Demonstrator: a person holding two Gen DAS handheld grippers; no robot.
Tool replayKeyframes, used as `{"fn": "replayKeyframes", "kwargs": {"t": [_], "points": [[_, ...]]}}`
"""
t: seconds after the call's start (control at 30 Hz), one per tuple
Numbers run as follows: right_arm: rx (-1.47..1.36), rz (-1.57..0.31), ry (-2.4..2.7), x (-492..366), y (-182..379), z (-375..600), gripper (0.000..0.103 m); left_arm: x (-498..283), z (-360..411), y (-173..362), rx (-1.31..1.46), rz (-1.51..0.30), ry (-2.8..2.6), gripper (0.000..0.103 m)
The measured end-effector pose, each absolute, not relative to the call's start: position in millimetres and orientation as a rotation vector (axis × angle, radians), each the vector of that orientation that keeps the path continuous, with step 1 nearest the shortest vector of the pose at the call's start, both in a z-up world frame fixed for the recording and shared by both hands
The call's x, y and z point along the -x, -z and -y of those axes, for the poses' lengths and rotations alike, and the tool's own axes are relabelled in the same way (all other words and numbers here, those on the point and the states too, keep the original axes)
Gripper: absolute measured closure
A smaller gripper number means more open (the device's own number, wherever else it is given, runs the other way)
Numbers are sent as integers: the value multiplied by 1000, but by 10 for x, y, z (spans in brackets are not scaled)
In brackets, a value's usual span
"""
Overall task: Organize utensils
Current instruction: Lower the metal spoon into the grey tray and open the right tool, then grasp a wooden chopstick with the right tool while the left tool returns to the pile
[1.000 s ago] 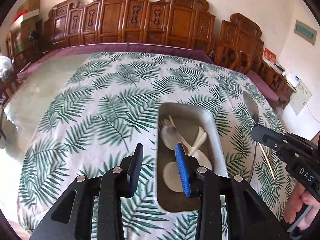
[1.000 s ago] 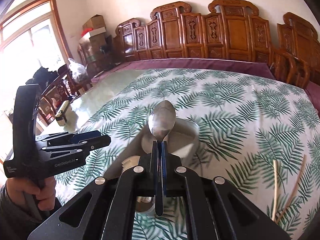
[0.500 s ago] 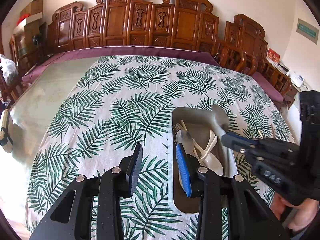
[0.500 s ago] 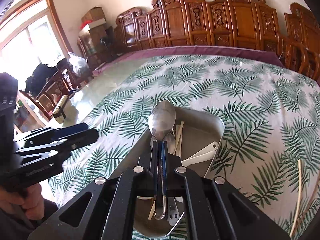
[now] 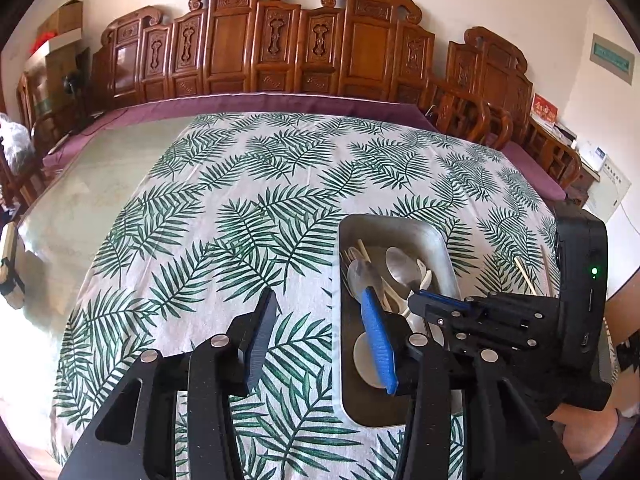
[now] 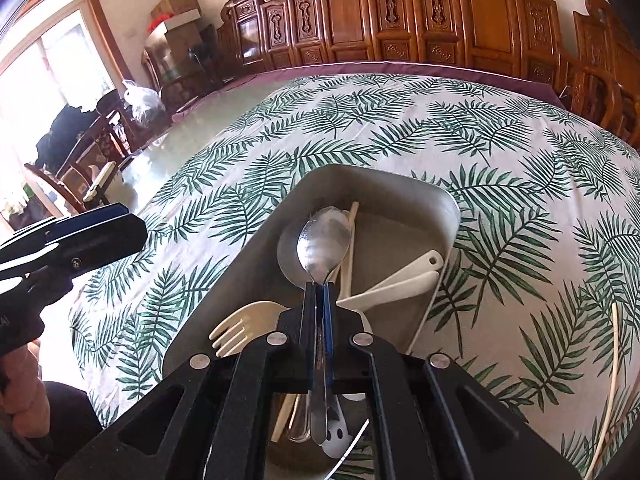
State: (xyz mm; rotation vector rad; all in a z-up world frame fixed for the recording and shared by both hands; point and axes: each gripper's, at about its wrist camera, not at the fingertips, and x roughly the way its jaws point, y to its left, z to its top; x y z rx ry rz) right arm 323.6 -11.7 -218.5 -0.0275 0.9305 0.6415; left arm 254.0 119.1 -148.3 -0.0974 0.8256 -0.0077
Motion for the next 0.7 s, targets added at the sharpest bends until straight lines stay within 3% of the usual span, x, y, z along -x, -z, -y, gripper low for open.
{"fn": "replayKeyframes", "kwargs": {"t": [0.7], "points": [[28,-801,-618,-2946,1702,984,95,-2539,-855,1511,54,-824,58,55]]}}
